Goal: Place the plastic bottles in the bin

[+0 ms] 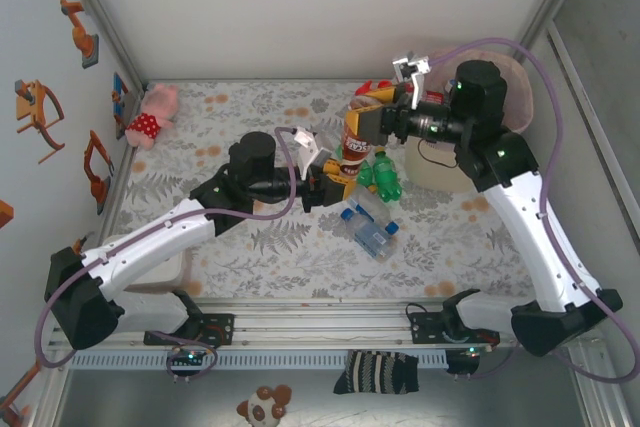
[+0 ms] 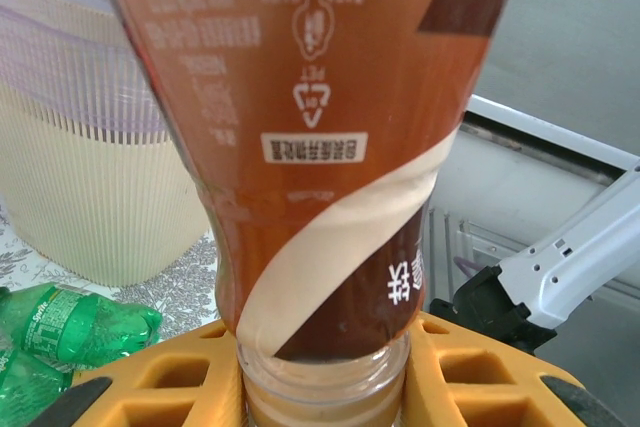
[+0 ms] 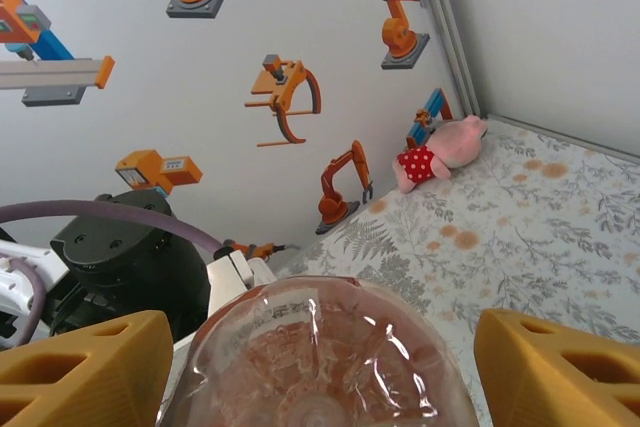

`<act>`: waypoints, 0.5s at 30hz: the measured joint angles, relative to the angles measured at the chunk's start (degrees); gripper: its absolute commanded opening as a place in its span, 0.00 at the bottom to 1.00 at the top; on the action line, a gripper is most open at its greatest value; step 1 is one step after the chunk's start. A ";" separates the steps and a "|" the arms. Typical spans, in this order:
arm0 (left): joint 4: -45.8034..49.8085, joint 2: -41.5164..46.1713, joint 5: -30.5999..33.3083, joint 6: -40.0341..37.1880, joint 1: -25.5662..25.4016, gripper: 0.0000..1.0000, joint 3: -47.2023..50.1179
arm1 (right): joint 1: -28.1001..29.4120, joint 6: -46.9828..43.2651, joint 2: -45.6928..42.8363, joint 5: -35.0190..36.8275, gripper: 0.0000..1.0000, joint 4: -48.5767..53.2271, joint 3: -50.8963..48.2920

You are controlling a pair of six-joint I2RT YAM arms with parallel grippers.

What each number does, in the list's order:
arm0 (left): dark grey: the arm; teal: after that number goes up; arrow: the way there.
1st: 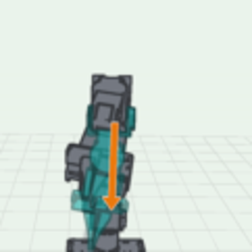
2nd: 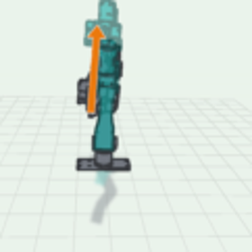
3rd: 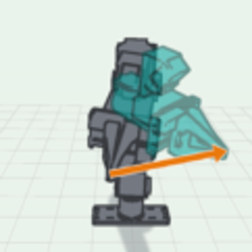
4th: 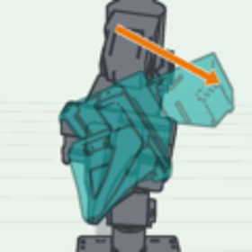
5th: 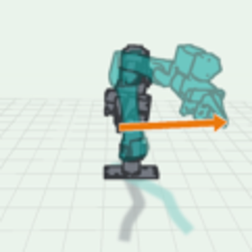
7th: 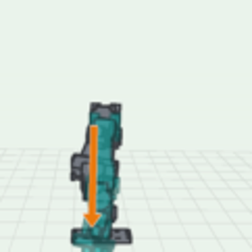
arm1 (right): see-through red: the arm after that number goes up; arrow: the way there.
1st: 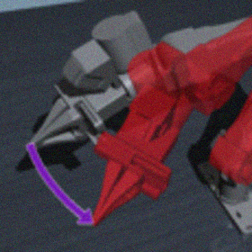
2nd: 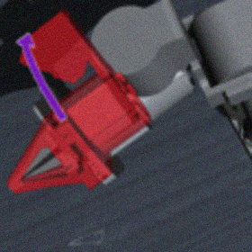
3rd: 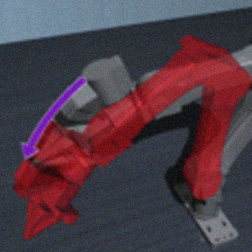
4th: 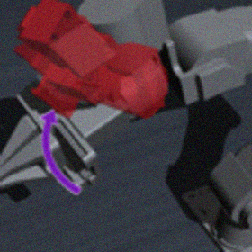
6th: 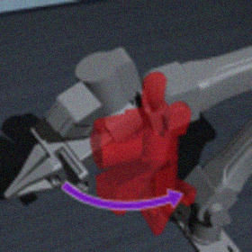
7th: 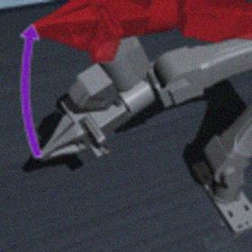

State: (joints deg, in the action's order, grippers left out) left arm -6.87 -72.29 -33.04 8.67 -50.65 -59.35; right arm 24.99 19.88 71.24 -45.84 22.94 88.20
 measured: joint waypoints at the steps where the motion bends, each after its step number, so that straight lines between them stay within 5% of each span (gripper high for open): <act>1: 0.00 0.00 0.02 -0.02 0.00 0.25 0.00 | 0.07 0.24 0.02 0.28 0.72 0.07 0.00; 15: 0.61 0.85 1.03 -0.07 0.00 0.29 0.15 | 1.16 1.36 0.02 1.64 0.47 0.09 0.00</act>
State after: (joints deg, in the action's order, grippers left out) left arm -6.26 -71.44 -32.01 8.60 -50.65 -59.20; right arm 26.15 21.23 71.26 -44.21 23.03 88.20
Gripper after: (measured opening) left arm 0.317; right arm 0.547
